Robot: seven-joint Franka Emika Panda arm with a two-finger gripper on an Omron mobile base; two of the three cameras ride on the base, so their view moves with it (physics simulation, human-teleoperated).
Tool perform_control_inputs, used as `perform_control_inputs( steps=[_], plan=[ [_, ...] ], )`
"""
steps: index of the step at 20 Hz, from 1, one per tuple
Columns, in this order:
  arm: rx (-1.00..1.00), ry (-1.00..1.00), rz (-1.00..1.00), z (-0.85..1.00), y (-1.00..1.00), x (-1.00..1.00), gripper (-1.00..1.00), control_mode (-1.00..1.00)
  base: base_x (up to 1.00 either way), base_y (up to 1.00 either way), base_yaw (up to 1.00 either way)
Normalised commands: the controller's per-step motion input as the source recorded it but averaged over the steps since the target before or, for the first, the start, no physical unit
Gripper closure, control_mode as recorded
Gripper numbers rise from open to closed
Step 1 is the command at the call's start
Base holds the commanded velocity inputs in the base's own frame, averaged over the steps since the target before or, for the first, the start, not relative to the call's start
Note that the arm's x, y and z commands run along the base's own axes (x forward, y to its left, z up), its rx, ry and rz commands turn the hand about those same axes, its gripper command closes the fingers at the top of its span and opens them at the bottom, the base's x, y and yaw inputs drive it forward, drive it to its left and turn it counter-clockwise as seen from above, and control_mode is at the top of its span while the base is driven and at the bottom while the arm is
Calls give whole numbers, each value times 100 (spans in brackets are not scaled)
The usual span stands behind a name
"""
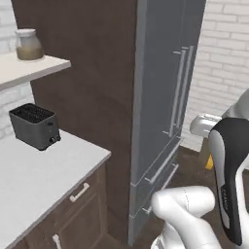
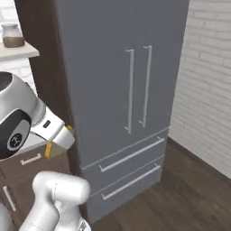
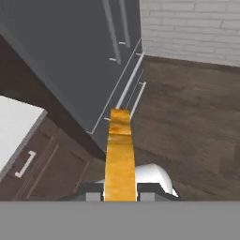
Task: Start the toaster. Once the lever pops up, take the bread to the plate on the dining counter.
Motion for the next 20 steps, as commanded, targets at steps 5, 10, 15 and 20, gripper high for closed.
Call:
perform_control_inputs(
  steps=[5,10,15,20],
  plan=[
    [0,0,0,0,0,0,100,100,0,-9,-95],
    [0,0,0,0,0,0,100,100,2,-41,-84],
    [0,0,0,0,0,0,100,100,59,-41,-60],
    [0,0,0,0,0,0,100,100,100,-15,-41]
  ],
)
